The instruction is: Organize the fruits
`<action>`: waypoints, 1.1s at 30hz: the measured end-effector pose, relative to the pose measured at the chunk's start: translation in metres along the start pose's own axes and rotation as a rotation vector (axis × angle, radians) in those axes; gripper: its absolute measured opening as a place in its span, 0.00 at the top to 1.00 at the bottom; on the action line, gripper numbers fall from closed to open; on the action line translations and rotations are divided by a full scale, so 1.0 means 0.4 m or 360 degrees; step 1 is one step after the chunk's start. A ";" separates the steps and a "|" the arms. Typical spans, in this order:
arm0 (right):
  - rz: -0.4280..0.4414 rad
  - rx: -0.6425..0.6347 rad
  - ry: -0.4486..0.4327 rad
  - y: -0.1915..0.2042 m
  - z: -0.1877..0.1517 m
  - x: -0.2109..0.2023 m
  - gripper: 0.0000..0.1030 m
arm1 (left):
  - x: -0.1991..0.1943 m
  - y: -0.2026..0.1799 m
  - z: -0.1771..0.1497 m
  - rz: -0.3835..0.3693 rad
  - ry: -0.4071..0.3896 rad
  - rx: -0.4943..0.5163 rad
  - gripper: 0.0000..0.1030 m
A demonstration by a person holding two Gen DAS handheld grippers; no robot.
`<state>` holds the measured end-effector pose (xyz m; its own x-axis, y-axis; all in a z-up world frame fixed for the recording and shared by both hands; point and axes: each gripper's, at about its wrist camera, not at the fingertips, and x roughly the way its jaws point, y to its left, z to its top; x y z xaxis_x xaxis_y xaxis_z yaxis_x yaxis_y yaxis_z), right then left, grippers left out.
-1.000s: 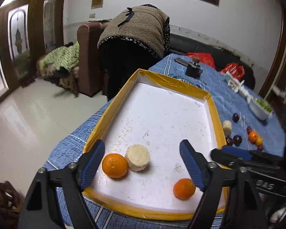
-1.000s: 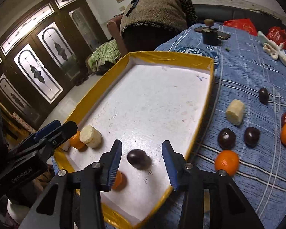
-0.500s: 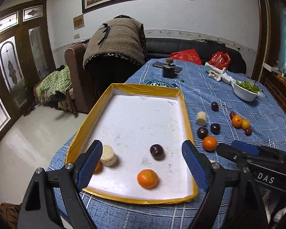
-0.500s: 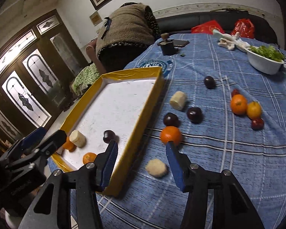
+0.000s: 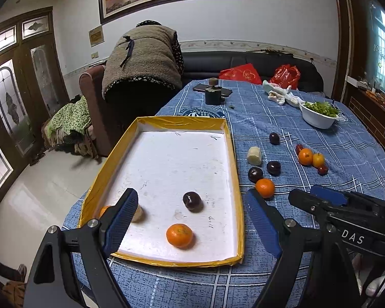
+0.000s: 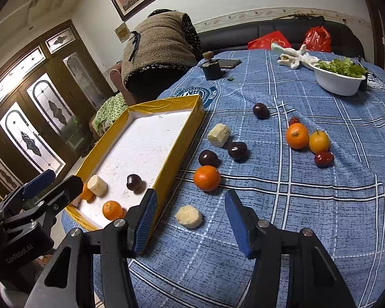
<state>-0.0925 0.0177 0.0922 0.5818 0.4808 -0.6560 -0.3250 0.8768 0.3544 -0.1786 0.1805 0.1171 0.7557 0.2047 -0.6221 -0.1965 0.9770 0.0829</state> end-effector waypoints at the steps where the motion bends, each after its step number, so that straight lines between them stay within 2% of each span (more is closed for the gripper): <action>1: 0.0000 0.0003 -0.0002 -0.002 0.000 -0.002 0.41 | 0.000 -0.004 0.000 -0.0001 0.0000 0.0004 0.18; 33: -0.0007 0.0136 0.0009 -0.104 -0.013 -0.002 0.39 | 0.031 -0.074 0.003 -0.0031 0.0058 0.0083 0.18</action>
<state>-0.0832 -0.0191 0.0746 0.5785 0.4773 -0.6615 -0.2578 0.8764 0.4069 -0.1627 0.1543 0.1079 0.7357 0.1844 -0.6518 -0.1484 0.9827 0.1105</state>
